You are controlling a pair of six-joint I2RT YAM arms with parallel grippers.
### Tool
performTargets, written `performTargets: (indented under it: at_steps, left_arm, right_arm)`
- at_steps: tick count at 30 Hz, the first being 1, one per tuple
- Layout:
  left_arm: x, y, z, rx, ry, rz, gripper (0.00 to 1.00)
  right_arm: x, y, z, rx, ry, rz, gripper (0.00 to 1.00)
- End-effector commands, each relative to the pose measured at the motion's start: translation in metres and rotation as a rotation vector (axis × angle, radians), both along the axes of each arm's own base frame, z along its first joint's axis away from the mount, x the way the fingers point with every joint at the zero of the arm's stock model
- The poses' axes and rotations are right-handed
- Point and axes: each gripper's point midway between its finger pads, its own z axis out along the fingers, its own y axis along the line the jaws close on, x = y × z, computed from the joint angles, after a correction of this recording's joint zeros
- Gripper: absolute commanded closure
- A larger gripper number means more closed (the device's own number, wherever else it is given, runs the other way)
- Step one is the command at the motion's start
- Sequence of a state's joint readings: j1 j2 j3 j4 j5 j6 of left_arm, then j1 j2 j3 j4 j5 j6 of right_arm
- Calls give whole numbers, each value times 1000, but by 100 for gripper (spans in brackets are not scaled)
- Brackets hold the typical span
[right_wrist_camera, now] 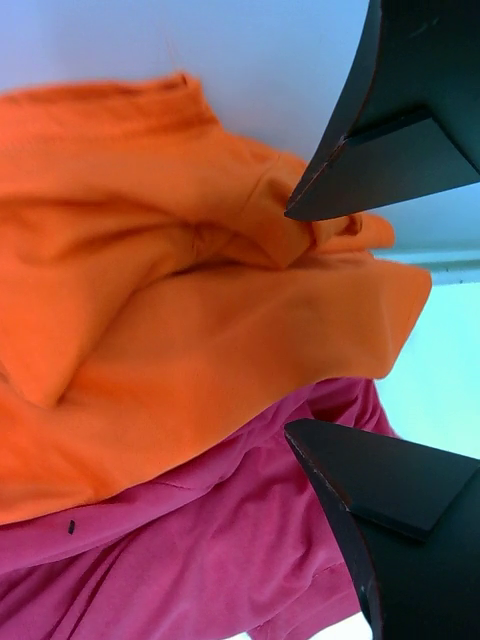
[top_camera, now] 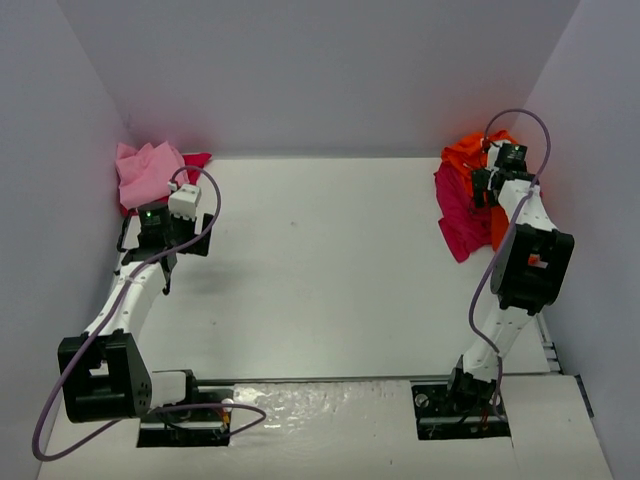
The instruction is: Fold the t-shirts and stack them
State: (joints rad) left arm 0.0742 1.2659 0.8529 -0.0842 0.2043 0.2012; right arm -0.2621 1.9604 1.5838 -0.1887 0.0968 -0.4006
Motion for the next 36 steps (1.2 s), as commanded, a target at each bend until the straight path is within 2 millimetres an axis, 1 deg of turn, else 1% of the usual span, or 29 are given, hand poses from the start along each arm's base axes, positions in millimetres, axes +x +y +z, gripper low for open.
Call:
performTargets:
  at_steps: [1,2,5,7,9,11,14,16,19,21,22,24,30,32,36]
  left_arm:
    - [11,5,25,17,-93,8,13]
    - [11,5,25,18,-94,8,13]
    - [11,5,26,19,-95,8,13]
    - [11,5,25,17,-92,9,13]
    - [11,5,24,16,-89,7,13]
    - [11,5,24,19,-91,8,13]
    - [12,6,24,19,-88,10,13]
    - [12,5,24,21,-87,7,13]
    - [12,6,23,22,-83,10,13]
    - [12,6,24,23,-87,9,13]
    - [12,5,24,22,-87,7,13]
    - [12,5,24,24,-86,6,13]
    - [11,6,28,29,-93,4,13]
    - [11,6,28,29,-94,3,13]
    - [9,6,26,31,-88,3,13]
  right_arm:
    - [2,1,-4,10,1,-5,24]
    - [1,1,-10,11,14,-5,26]
    - [1,4,-14,13,30,6,32]
    - [2,6,-10,10,23,4,30]
    - [2,12,-3,10,14,18,27]
    - [4,33,8,28,-1,84,24]
    - [-3,63,9,2,33,160,19]
    - [-7,77,8,-12,57,194,18]
    - [-17,104,0,1,105,258,18]
    - [-27,125,-12,32,148,313,19]
    - [-30,131,-16,36,163,323,19]
    - [-33,130,-24,23,186,299,20]
    - [-43,116,-56,-28,283,249,22]
    - [-44,111,-62,-33,300,240,27]
    - [-44,102,-65,-40,308,211,27]
